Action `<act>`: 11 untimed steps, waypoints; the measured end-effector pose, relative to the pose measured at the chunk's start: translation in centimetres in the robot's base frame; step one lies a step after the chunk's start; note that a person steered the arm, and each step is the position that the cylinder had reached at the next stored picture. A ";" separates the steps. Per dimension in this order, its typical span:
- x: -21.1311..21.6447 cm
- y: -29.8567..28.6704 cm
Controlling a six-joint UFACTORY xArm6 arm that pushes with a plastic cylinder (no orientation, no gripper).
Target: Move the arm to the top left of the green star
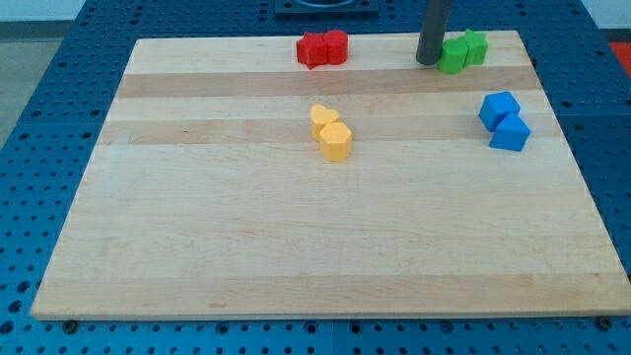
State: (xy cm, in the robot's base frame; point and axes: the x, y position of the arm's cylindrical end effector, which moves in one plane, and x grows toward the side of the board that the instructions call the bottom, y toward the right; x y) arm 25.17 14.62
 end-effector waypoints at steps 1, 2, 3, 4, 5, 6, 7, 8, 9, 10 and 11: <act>0.0 -0.1; -0.5 -0.5; -2.3 -0.5; -3.0 0.8; -2.8 0.9; -2.8 0.9; -2.8 0.9; -5.0 1.0; -5.9 2.4; -5.9 5.2; -5.9 6.2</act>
